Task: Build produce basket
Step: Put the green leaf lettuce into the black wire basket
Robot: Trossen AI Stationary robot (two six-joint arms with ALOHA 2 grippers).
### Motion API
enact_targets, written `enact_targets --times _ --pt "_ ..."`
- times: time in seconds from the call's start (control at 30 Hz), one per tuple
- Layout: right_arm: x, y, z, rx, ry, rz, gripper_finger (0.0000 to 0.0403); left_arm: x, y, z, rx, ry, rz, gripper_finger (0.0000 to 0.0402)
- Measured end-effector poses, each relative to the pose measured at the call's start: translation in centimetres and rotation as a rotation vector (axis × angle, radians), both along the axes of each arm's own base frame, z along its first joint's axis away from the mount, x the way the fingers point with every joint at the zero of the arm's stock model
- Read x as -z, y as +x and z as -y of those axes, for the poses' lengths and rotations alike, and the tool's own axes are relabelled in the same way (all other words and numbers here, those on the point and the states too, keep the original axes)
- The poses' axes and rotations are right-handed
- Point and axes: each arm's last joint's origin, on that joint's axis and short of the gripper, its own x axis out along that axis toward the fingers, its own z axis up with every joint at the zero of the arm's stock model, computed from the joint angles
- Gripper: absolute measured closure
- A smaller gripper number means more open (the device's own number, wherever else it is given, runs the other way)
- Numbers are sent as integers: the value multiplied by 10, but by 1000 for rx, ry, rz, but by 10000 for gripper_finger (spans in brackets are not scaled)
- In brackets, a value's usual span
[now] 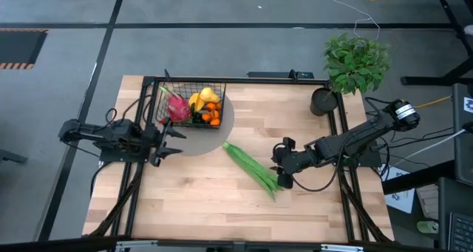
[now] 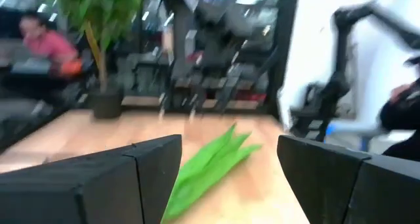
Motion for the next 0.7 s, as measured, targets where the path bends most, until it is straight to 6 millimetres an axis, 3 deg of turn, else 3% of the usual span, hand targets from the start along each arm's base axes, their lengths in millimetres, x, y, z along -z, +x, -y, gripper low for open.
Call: enact_targets --times 0.23,0.43,0.6,0.7 --pt "2 7 -1 28 -60 53 232 10 2 -1 -54 28 -91 160" --pt "29 31 -10 21 -87 90 232 11 2 0 -8 19 -98 160" --pt "57 51 -14 44 -265 134 232 11 2 0 -10 -6 -98 160" --pt "64 59 -17 34 -283 126 232 11 2 0 -11 -4 -97 160"
